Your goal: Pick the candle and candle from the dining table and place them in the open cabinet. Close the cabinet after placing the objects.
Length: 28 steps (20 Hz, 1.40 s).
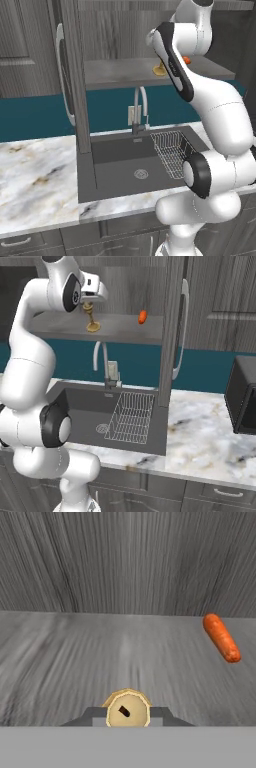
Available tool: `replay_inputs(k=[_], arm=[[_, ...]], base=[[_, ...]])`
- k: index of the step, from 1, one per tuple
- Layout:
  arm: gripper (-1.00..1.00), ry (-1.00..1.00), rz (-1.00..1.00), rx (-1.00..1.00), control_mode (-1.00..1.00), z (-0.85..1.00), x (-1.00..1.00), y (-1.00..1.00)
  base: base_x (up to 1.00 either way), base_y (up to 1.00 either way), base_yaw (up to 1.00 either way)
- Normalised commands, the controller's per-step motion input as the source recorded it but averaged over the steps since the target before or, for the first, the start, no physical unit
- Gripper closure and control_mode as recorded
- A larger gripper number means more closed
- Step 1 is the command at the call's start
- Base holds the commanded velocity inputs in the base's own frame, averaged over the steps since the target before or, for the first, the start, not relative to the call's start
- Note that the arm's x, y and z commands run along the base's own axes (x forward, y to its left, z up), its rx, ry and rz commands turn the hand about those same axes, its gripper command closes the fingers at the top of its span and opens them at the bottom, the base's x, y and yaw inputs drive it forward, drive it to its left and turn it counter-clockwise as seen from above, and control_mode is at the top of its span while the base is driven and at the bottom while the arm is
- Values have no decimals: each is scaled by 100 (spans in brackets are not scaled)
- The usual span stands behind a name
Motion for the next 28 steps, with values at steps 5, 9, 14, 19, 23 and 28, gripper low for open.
replay_inputs(k=[5, 9, 14, 19, 23, 28], arm=[[100, 0, 0, 0, -100, -4, 24, 0], [100, 0, 0, 0, -100, -18, 11, 0], [100, 0, 0, 0, -100, -16, 17, 0], [100, 0, 0, 0, -100, -6, 5, 0], [100, 0, 0, 0, -100, 0, 0, 0], [-100, 0, 0, 0, -100, 0, 0, 0]], base=[[0, 0, 0], [0, 0, 0], [0, 0, 0], [0, 0, 0], [0, 0, 0], [0, 0, 0]])
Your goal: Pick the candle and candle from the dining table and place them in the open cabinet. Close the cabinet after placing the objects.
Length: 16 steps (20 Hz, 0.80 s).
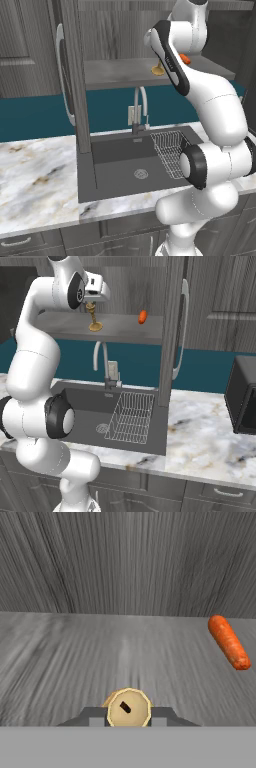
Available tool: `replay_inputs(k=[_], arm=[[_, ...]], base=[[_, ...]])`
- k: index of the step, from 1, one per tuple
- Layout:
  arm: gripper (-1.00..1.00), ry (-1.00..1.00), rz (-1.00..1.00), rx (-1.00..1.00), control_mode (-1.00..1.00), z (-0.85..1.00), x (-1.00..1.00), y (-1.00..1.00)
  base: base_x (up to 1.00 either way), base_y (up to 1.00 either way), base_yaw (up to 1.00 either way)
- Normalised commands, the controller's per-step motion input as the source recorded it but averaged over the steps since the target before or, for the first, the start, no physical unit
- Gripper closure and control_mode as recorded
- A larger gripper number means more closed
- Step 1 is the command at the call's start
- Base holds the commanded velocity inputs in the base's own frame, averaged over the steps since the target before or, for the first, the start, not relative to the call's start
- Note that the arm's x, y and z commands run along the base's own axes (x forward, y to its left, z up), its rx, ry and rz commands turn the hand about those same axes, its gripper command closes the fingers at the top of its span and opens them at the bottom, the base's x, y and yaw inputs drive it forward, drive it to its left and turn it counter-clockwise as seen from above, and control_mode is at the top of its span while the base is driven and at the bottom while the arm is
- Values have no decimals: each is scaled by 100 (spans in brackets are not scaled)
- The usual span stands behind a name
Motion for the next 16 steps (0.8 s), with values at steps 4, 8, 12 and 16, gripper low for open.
replay_inputs(k=[4, 8, 12, 16], arm=[[-100, 0, 0, 0, -100, 0, 0, 0], [-100, 0, 0, 0, -100, 0, 0, 0], [-100, 0, 0, 0, -100, 0, -4, -1], [-100, 0, 0, 0, -100, 0, -38, -18]], base=[[0, 0, 0], [0, 0, 0], [0, 0, 0], [0, 0, 0]])
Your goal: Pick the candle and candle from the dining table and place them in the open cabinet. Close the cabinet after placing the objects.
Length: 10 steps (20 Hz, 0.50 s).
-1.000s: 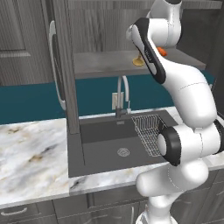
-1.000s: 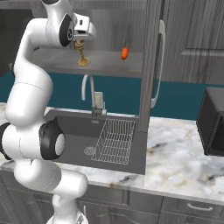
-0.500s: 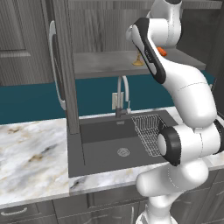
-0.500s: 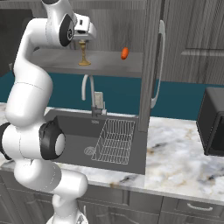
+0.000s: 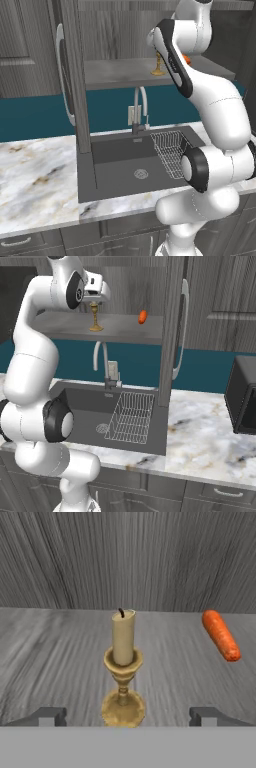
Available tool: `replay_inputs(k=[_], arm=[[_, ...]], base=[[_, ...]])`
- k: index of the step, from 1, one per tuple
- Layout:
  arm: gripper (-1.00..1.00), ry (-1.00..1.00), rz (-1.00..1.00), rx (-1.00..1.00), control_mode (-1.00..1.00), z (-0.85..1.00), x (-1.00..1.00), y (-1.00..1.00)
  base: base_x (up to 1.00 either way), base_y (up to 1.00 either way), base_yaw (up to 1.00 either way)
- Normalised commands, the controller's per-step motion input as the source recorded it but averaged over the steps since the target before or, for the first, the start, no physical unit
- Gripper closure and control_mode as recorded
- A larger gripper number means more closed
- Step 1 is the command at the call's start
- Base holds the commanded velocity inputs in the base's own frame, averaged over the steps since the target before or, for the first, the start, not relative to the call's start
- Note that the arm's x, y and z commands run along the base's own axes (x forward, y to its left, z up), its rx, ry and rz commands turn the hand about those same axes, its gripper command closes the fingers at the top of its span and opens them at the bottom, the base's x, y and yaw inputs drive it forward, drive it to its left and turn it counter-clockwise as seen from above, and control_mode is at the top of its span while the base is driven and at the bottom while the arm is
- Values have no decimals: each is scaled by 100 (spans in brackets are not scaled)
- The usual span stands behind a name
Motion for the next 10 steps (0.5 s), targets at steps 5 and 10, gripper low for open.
replay_inputs(k=[5, 10], arm=[[-100, 0, 0, 0, -100, -5, -72, -38], [-100, 0, 0, 0, -100, -18, -82, -20]], base=[[0, 0, 0], [0, 0, 0]])
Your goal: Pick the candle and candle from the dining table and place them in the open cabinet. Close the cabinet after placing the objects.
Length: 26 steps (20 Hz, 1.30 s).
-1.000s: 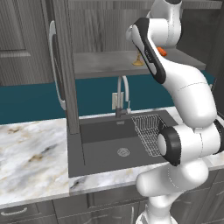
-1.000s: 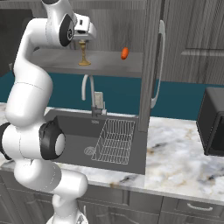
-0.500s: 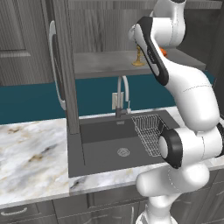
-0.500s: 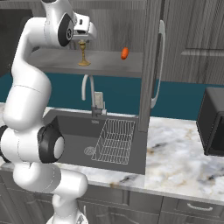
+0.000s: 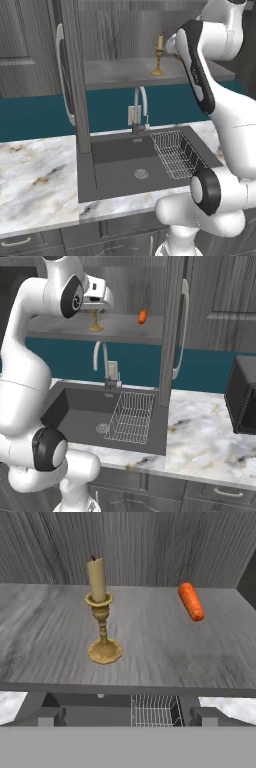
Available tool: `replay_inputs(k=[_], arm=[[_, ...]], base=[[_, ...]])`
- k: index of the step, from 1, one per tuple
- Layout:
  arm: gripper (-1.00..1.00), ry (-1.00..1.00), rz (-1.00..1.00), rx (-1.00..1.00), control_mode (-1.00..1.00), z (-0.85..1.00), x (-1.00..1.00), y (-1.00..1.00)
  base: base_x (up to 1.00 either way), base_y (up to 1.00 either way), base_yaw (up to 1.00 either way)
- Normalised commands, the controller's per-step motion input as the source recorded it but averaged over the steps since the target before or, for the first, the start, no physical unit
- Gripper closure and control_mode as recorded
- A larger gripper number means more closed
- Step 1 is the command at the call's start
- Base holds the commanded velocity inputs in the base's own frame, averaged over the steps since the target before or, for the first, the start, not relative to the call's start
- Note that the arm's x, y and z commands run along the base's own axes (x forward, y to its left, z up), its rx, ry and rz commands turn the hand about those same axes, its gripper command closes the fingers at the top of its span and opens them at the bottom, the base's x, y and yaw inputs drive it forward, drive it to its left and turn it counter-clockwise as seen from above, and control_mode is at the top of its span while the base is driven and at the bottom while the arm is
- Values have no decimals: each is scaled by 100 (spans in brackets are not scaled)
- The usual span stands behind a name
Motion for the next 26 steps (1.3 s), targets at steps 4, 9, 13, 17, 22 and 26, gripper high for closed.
replay_inputs(k=[4, 9, 13, 17, 22, 26], arm=[[-100, 5, 0, 0, -100, -39, -63, 0], [-100, 5, 0, 0, -100, -72, -62, 0], [-100, 13, 0, 0, -100, -77, -71, 2], [-100, 11, 0, 0, -100, -88, -70, 10], [-100, 9, 0, 0, -100, -44, -83, 1], [-100, 0, 0, 0, -100, -2, -53, 0]], base=[[0, 0, 0], [0, 0, 0], [0, 0, 0], [0, 0, 0], [0, 0, 0], [0, 0, 0]])
